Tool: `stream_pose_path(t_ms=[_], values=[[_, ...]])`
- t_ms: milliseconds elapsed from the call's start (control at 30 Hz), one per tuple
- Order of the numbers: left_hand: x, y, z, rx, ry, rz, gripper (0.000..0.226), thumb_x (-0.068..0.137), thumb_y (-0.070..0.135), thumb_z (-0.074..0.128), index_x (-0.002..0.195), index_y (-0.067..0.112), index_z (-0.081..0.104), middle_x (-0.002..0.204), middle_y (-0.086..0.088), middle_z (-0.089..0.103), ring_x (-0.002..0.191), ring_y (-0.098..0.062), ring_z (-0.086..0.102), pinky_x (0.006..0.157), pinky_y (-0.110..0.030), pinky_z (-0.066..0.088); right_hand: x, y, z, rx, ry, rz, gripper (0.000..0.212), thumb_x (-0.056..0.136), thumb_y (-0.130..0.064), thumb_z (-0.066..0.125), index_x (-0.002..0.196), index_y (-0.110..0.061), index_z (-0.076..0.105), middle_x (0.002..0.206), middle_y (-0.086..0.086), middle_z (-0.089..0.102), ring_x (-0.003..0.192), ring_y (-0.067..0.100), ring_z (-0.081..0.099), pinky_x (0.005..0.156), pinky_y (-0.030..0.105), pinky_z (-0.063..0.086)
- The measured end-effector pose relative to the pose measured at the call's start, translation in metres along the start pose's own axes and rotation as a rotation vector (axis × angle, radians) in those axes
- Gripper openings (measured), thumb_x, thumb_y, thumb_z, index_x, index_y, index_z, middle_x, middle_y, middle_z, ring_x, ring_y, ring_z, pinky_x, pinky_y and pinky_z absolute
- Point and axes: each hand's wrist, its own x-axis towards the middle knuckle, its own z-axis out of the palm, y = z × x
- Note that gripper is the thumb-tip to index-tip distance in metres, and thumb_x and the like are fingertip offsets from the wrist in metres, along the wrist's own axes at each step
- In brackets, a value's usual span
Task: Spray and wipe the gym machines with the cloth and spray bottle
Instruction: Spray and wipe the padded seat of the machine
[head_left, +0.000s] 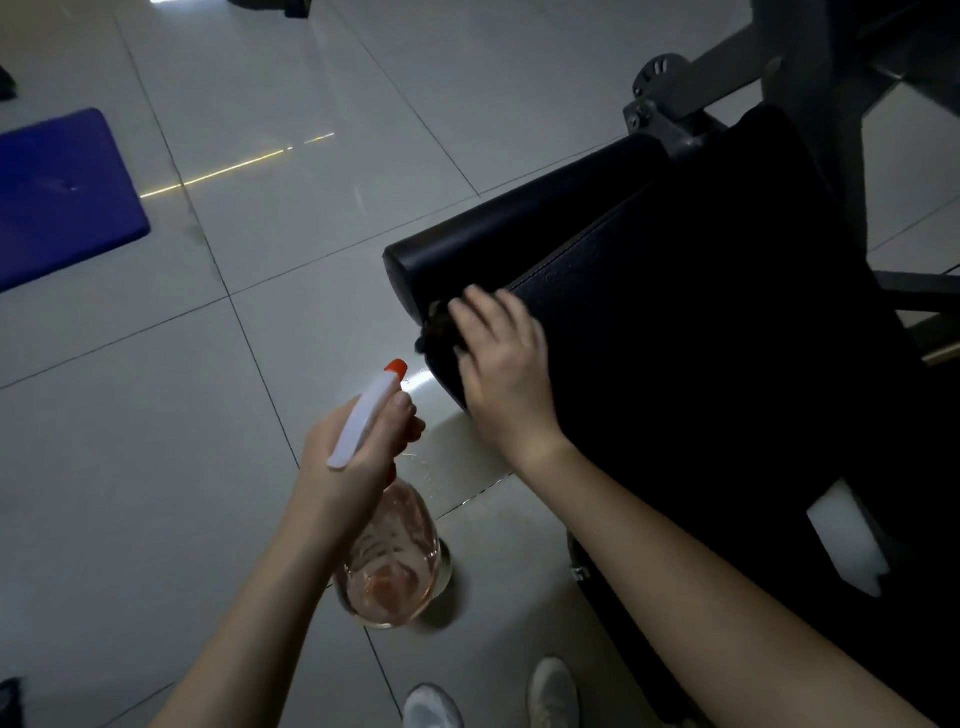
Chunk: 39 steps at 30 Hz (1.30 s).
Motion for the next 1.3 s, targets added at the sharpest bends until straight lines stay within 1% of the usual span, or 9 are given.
stream_pose_path(t_ms=[167,433,567,700,833,933,1067,1167,1300], values=[[0.005,0.014,-0.002,0.034,-0.104,0.025,0.049,0.066,0.070,0.049,0.079,0.026,0.068,0.085,0.009,0.073,0.081,-0.013,0.068,0.080,-0.045,0.055,-0.025,0.056,-0.028,-0.077,-0.091,-0.211,0.049,0.078,-0.015,0.044,0.125,-0.010,0.059,0.129,0.008,0.058,0.121,0.027,0.044,0.098,0.041,0.039],[0.013,0.034,0.007,0.044,-0.207,0.058,0.045,0.067,0.067,0.052,0.082,0.028,0.069,0.085,0.002,0.073,0.082,-0.015,0.069,0.079,-0.050,0.055,0.064,0.079,-0.035,-0.152,0.030,0.422,0.048,0.096,-0.019,0.044,0.144,-0.016,0.037,0.153,0.002,0.029,0.143,0.029,0.016,0.115,0.045,0.013],[0.017,0.044,0.013,0.049,-0.234,0.091,0.047,0.072,0.061,0.055,0.081,0.017,0.068,0.084,-0.005,0.071,0.081,-0.025,0.066,0.066,-0.038,0.052,0.030,0.059,-0.024,-0.134,0.016,0.153,0.047,0.090,-0.025,0.042,0.132,-0.007,0.052,0.135,0.012,0.051,0.128,0.036,0.041,0.105,0.049,0.035],[0.023,0.053,0.015,0.076,-0.280,0.103,0.038,0.078,0.052,0.052,0.084,0.017,0.067,0.085,-0.004,0.071,0.079,-0.023,0.066,0.064,-0.035,0.048,-0.021,0.076,-0.038,-0.145,-0.113,-0.084,0.049,0.082,-0.018,0.043,0.129,-0.006,0.053,0.130,0.012,0.055,0.122,0.029,0.040,0.101,0.046,0.041],[0.028,0.063,0.018,0.119,-0.341,0.175,0.051,0.080,0.058,0.053,0.085,0.009,0.066,0.081,-0.007,0.071,0.060,-0.001,0.060,0.053,-0.015,0.042,-0.013,0.114,-0.055,-0.282,-0.135,-0.071,0.051,0.077,-0.013,0.048,0.126,-0.003,0.056,0.130,0.014,0.056,0.119,0.032,0.044,0.097,0.051,0.046],[0.028,0.070,0.028,0.095,-0.334,0.165,0.051,0.083,0.057,0.056,0.085,0.007,0.066,0.075,-0.004,0.068,0.051,0.005,0.055,0.048,-0.008,0.038,0.014,0.118,-0.056,-0.259,-0.087,0.133,0.055,0.080,-0.005,0.062,0.133,-0.002,0.049,0.138,0.017,0.049,0.128,0.040,0.042,0.103,0.054,0.038],[0.027,0.076,0.043,0.180,-0.343,0.182,0.049,0.077,0.059,0.049,0.081,0.014,0.068,0.075,0.000,0.071,0.056,0.003,0.058,0.052,-0.011,0.039,0.023,0.100,-0.038,-0.292,0.034,0.335,0.049,0.085,-0.011,0.058,0.132,-0.003,0.051,0.137,0.018,0.049,0.126,0.040,0.045,0.102,0.054,0.037],[0.028,0.086,0.058,0.200,-0.323,0.150,0.052,0.073,0.067,0.048,0.080,0.019,0.067,0.078,0.009,0.071,0.064,-0.001,0.063,0.058,-0.022,0.045,0.017,0.107,-0.043,-0.268,-0.016,0.247,0.050,0.087,-0.025,0.039,0.130,-0.004,0.053,0.135,0.017,0.051,0.124,0.038,0.048,0.100,0.051,0.039],[0.039,0.104,0.084,0.245,-0.276,0.141,0.068,0.062,0.076,0.038,0.075,0.016,0.068,0.071,0.010,0.071,0.062,-0.002,0.062,0.065,-0.033,0.047,0.007,0.141,-0.057,-0.249,-0.097,0.021,0.053,0.081,-0.025,0.038,0.130,-0.009,0.049,0.134,0.014,0.053,0.122,0.036,0.050,0.098,0.050,0.044]])
